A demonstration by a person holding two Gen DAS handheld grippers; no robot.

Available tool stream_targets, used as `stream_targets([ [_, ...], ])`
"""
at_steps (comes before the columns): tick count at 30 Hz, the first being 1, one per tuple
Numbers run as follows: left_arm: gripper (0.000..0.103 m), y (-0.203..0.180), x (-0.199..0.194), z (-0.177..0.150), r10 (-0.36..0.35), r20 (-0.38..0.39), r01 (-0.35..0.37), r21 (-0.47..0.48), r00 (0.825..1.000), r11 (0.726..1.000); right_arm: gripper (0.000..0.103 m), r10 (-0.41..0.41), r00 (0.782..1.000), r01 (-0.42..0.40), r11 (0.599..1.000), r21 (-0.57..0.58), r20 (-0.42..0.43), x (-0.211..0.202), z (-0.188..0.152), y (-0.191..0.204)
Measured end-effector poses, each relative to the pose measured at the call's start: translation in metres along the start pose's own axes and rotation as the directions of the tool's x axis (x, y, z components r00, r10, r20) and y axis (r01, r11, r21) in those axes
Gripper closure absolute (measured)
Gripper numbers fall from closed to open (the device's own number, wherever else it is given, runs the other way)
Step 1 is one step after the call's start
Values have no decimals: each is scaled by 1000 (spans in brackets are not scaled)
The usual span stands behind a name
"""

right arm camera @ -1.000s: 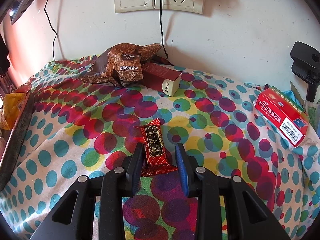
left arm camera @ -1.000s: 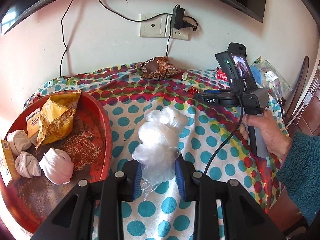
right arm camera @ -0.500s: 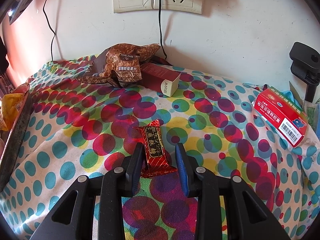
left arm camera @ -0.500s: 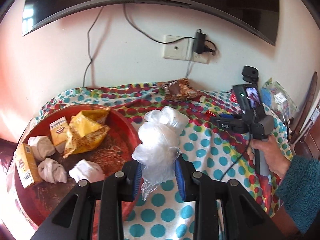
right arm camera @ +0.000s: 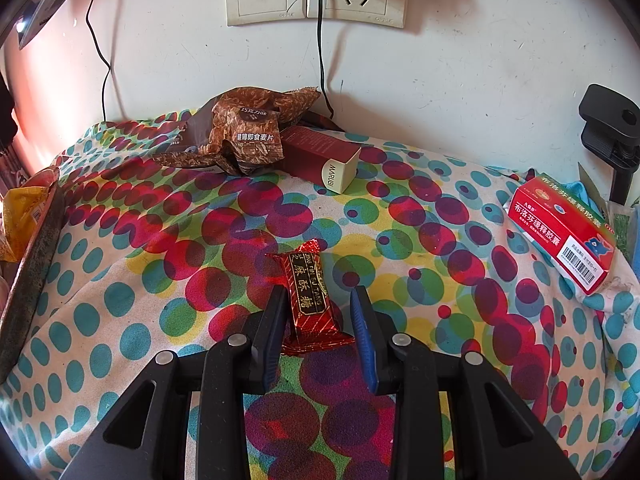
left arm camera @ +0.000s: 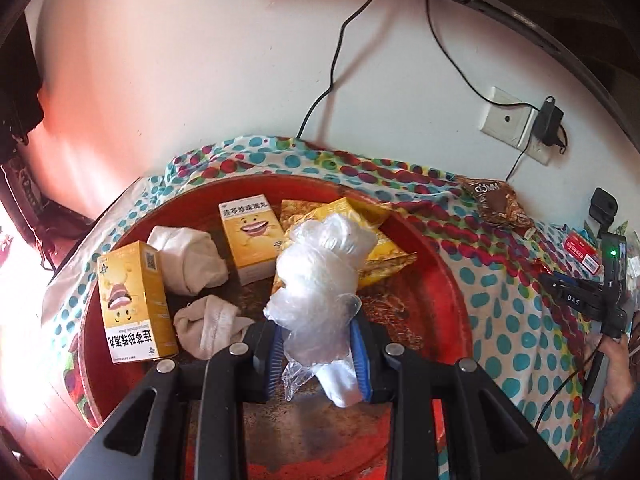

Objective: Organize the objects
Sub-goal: 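Carry the clear plastic bag over the red tray with the left tool, then open the left tool over the tray while the right tool carries the chocolate bar toward it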

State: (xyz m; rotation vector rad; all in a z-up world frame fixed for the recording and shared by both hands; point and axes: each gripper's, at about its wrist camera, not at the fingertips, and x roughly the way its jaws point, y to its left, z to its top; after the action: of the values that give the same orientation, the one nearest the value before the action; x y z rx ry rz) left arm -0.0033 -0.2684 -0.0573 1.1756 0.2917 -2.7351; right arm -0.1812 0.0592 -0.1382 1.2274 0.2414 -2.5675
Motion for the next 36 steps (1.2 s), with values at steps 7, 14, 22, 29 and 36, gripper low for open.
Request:
stream_targets([
  [7,73,13,16,-6,45,-36,-45,-14,998,999,73,0,1000,0,1000,0,0,0,0,0],
  [14,72,17,24,-9,49,-57,-50,-26,997,998,73,-3,1000,3,1000,-2,-1,0,0,0],
  [22,68,20,28,-9,60,-78,-64,-52,995,997,71,-5,1000,5,1000,-1,-2,0,-1,0],
  [29,62,25,12,-5,70,-9,-71,-107,997,992,71,-5,1000,5,1000,-3,-3,1,0,-1],
  [36,51,29,-2,-2,61,57,-53,-134,997,990,76,-10,1000,10,1000,-14,2,-1,0,1],
])
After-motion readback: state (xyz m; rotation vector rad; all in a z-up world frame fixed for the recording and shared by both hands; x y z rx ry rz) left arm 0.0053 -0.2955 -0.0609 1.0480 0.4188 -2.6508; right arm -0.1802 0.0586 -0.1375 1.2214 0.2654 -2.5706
